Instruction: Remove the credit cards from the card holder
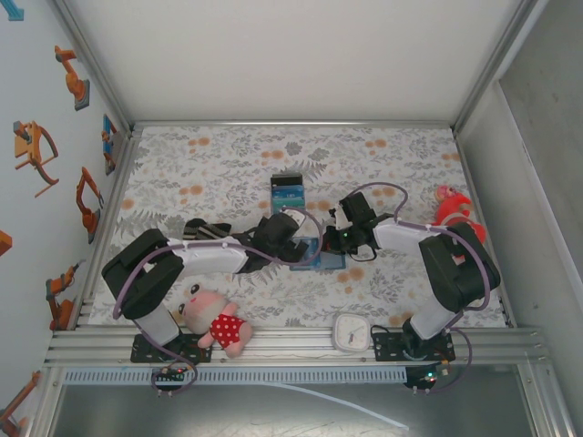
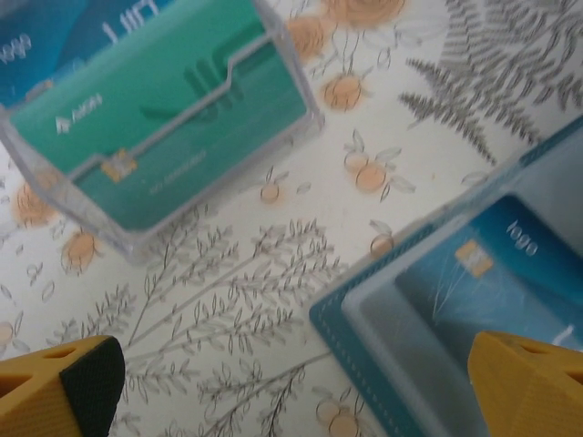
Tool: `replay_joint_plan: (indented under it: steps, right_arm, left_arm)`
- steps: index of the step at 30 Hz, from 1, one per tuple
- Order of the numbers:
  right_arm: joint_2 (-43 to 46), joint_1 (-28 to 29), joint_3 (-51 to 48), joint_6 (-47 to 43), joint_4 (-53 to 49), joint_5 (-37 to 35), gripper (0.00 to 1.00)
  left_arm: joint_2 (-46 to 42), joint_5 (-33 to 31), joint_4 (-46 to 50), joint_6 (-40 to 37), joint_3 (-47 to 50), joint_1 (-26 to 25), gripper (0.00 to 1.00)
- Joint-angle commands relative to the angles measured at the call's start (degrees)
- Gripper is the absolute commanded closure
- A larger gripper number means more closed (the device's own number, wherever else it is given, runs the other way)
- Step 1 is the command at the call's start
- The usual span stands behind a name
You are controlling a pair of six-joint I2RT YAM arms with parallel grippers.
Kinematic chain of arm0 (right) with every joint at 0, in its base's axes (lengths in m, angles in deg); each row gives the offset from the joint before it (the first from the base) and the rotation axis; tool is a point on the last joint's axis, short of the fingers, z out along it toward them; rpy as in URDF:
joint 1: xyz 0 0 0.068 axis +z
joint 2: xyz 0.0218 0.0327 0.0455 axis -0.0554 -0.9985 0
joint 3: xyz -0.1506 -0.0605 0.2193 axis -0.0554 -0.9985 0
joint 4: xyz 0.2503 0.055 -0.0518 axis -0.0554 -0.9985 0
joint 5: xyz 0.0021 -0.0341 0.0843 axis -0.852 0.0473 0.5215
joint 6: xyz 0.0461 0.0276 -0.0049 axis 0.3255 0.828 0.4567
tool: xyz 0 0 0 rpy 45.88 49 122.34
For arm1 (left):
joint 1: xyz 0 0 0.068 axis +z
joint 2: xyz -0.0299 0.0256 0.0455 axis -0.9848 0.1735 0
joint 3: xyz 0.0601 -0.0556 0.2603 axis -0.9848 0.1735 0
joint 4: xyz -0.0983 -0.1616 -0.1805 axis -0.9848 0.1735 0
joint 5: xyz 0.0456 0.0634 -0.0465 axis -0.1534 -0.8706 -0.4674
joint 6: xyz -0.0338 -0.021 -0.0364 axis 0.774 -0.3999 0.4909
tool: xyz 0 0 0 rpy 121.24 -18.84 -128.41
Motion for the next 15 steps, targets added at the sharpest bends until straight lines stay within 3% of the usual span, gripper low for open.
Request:
replay_joint_plan:
  steps: [1,7,15]
  right_arm:
    - [2.8,-0.3,0.1,0.8,-0.7,-0.6,0.99]
    - [5.7,-0.3,-2.4,3.3,0.8,-0.5,0.86]
    - [4.6,-0.3,-5.5,7.9,6.1,1.8,0.80]
  left_arm:
    - [2.0,-0.5,0.4,-1.9,-1.4,-0.3,0.03]
    - [3.2,-0.3,1.0,-1.5,-0.9,0.0,0.03]
    - [3.3,0.2,3.0,0.7,0.5,-0.1,0.03]
